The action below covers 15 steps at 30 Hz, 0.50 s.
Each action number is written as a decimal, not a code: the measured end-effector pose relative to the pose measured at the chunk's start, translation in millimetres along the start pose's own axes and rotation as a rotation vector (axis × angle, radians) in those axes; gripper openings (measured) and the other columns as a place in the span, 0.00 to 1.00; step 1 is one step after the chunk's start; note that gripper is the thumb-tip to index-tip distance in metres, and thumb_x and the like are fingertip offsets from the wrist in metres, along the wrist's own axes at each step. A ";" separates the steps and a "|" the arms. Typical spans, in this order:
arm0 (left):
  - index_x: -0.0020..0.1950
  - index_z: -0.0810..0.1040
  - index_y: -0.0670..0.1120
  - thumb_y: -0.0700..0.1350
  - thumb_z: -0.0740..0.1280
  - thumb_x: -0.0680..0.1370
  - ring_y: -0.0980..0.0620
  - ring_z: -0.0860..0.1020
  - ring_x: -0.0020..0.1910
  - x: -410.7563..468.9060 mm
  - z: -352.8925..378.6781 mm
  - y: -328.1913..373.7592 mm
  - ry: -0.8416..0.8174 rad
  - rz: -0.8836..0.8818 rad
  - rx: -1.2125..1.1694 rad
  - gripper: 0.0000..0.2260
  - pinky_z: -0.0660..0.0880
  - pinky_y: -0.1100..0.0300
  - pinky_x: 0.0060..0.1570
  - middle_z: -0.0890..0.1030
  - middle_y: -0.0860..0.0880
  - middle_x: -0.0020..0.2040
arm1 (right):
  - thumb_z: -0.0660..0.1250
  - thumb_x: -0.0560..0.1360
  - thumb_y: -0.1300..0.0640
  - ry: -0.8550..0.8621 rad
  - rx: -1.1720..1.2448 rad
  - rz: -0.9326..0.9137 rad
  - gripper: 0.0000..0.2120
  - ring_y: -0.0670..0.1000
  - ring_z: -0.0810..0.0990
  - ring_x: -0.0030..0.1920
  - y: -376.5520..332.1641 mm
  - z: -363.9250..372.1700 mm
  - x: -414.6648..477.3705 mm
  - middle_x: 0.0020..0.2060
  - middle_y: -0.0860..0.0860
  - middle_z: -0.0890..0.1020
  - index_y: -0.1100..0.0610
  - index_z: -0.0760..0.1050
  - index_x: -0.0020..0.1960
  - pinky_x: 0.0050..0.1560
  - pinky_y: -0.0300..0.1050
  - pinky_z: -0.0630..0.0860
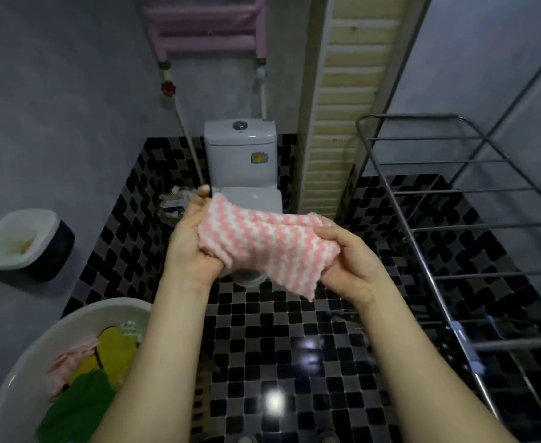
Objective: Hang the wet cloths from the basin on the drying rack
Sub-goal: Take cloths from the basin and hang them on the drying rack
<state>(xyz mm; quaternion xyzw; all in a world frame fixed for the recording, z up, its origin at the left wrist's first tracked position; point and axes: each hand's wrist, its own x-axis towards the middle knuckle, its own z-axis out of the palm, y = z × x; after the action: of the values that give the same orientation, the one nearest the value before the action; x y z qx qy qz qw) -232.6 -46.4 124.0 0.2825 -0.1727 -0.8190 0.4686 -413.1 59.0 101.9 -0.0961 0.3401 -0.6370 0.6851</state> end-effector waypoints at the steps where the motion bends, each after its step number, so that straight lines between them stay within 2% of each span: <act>1: 0.50 0.76 0.47 0.36 0.52 0.81 0.51 0.81 0.34 -2.3 14.7 -6.1 -0.052 0.018 -0.027 0.13 0.80 0.57 0.33 0.80 0.47 0.39 | 0.64 0.74 0.64 0.050 0.035 -0.029 0.09 0.55 0.82 0.51 -8.2 -9.9 -3.9 0.53 0.59 0.81 0.60 0.74 0.53 0.53 0.50 0.80; 3: 0.49 0.78 0.47 0.34 0.53 0.77 0.52 0.78 0.33 -7.5 36.7 -12.0 -0.155 0.046 -0.070 0.16 0.79 0.61 0.33 0.79 0.47 0.37 | 0.65 0.74 0.61 0.147 0.049 -0.107 0.06 0.53 0.83 0.41 -21.7 -27.0 -10.4 0.48 0.59 0.82 0.61 0.75 0.49 0.38 0.43 0.80; 6: 0.46 0.84 0.46 0.31 0.58 0.66 0.52 0.80 0.41 -15.5 70.3 -32.1 -0.365 0.039 0.072 0.20 0.79 0.60 0.42 0.83 0.45 0.44 | 0.64 0.77 0.60 0.177 -0.141 -0.242 0.03 0.53 0.82 0.38 -52.7 -46.5 -30.3 0.47 0.58 0.82 0.59 0.76 0.47 0.31 0.40 0.73; 8: 0.51 0.84 0.44 0.24 0.58 0.64 0.51 0.82 0.48 -16.9 97.4 -60.3 -0.543 0.000 0.312 0.25 0.80 0.60 0.46 0.83 0.44 0.52 | 0.66 0.76 0.60 0.124 -0.285 -0.318 0.04 0.54 0.82 0.42 -77.6 -52.0 -50.5 0.49 0.58 0.81 0.60 0.79 0.49 0.36 0.43 0.76; 10: 0.55 0.82 0.44 0.21 0.60 0.69 0.52 0.82 0.54 -14.0 126.5 -95.0 -0.605 0.076 0.714 0.25 0.79 0.61 0.50 0.83 0.46 0.55 | 0.69 0.74 0.59 0.017 -0.513 -0.366 0.13 0.54 0.82 0.49 -103.8 -52.8 -75.9 0.56 0.59 0.79 0.61 0.79 0.57 0.47 0.48 0.80; 12: 0.55 0.83 0.47 0.29 0.69 0.72 0.57 0.82 0.52 -9.4 153.7 -127.1 -0.570 0.266 1.098 0.17 0.79 0.60 0.53 0.85 0.51 0.52 | 0.75 0.70 0.56 0.030 -0.865 -0.330 0.18 0.51 0.83 0.49 -127.2 -55.0 -99.2 0.54 0.54 0.82 0.54 0.79 0.60 0.44 0.43 0.80; 14: 0.49 0.85 0.51 0.40 0.73 0.73 0.63 0.82 0.44 -5.2 176.7 -153.6 -0.572 0.413 1.337 0.08 0.79 0.62 0.49 0.85 0.56 0.43 | 0.77 0.68 0.52 0.251 -1.212 -0.336 0.17 0.46 0.83 0.47 -141.8 -64.9 -109.8 0.49 0.47 0.83 0.46 0.80 0.56 0.43 0.40 0.78; 15: 0.45 0.85 0.52 0.44 0.74 0.73 0.64 0.82 0.40 -3.5 184.4 -162.3 -0.607 0.471 1.430 0.04 0.79 0.65 0.44 0.85 0.57 0.39 | 0.76 0.69 0.51 0.394 -1.306 -0.387 0.14 0.45 0.82 0.48 -145.3 -70.4 -109.9 0.48 0.45 0.83 0.45 0.81 0.54 0.45 0.41 0.78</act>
<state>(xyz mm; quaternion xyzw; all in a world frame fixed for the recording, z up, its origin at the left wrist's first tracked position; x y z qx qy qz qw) -455.2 41.3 180.1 0.2352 -0.8288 -0.4314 0.2677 -567.1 158.6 169.0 -0.4288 0.7470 -0.4188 0.2875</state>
